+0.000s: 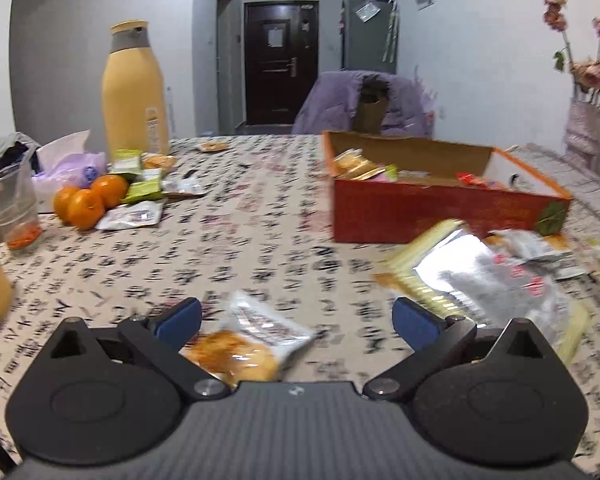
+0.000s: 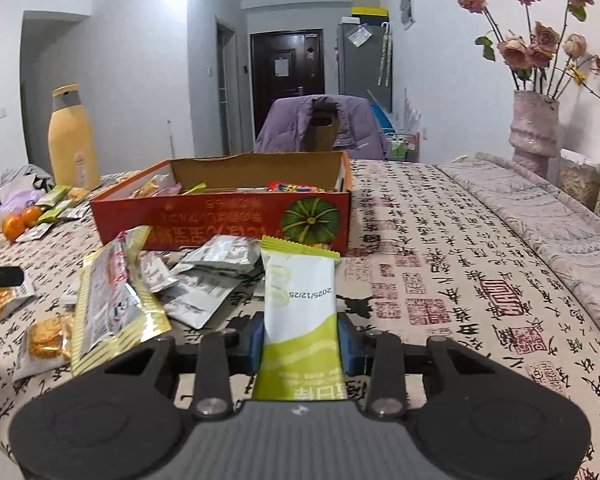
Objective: Organize snacks
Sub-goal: 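Grasp a pumpkin crisp packet with the left gripper while the right gripper holds the bar, then carry both snacks into the box and open both grippers, then withdraw both grippers from the box toward the snack pile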
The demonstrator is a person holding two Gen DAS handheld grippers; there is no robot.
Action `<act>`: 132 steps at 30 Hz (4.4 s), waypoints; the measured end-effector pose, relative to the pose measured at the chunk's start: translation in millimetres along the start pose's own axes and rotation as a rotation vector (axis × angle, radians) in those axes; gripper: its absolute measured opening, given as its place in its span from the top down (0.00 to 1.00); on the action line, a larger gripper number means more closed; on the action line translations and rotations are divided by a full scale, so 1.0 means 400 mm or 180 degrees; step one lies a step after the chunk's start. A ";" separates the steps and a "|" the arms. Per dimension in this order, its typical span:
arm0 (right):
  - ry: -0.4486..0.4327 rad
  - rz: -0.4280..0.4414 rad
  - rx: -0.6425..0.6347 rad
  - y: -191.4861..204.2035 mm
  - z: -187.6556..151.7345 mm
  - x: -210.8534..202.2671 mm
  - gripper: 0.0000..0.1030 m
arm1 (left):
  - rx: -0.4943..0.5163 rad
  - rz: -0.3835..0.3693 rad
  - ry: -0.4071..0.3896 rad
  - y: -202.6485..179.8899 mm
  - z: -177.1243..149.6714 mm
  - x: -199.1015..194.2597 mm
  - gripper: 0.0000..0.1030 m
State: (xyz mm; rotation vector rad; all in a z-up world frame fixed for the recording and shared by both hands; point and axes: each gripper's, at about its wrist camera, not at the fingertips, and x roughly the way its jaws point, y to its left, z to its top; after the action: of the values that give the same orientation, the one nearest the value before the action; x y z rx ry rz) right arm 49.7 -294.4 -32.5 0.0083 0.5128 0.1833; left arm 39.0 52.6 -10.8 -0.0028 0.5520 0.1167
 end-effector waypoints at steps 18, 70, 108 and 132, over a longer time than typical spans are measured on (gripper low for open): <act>0.0037 -0.0003 0.0040 0.002 -0.005 0.011 0.66 | -0.0047 -0.0003 0.0459 0.077 -0.032 0.071 0.27; -0.0615 0.0115 -0.0283 0.074 0.398 0.251 0.66 | 0.0249 -0.0582 -0.0527 -0.245 0.386 0.162 0.56; -0.0312 0.0023 -0.0021 0.037 0.347 0.459 0.00 | -0.0075 -0.0320 -0.0477 -0.243 0.363 0.388 0.00; -0.0529 0.0095 -0.0283 0.099 0.362 0.258 0.00 | -0.0130 -0.0304 -0.0623 -0.203 0.381 0.215 0.00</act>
State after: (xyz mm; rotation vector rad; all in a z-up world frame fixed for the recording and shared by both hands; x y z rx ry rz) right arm 202.0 -231.8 45.6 -0.0553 0.3385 0.2323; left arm 200.3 -13.3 71.9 -0.0570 0.3530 0.0344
